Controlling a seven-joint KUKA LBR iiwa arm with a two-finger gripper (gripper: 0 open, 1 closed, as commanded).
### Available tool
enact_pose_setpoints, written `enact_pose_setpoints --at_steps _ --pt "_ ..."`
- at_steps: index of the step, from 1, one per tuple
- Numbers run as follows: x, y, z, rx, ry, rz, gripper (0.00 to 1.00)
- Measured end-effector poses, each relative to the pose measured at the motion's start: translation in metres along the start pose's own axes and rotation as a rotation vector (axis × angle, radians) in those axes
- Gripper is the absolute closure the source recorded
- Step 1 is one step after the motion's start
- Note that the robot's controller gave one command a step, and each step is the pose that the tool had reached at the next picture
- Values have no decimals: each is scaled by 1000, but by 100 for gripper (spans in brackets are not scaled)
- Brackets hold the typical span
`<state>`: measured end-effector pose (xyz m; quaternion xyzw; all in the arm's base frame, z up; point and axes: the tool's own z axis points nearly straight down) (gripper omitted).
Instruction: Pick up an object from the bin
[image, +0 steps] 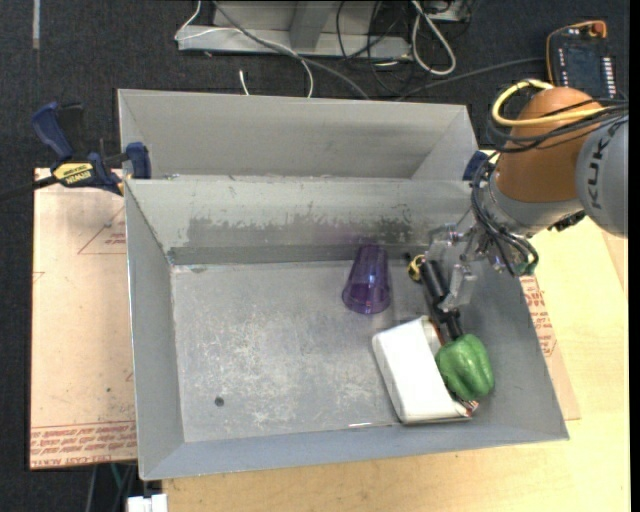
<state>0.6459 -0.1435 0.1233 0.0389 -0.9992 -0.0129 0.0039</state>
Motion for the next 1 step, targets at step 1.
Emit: enact_pose_setpoints --at_steps 1 --pt "2 1 -21 -2 6 0 100"
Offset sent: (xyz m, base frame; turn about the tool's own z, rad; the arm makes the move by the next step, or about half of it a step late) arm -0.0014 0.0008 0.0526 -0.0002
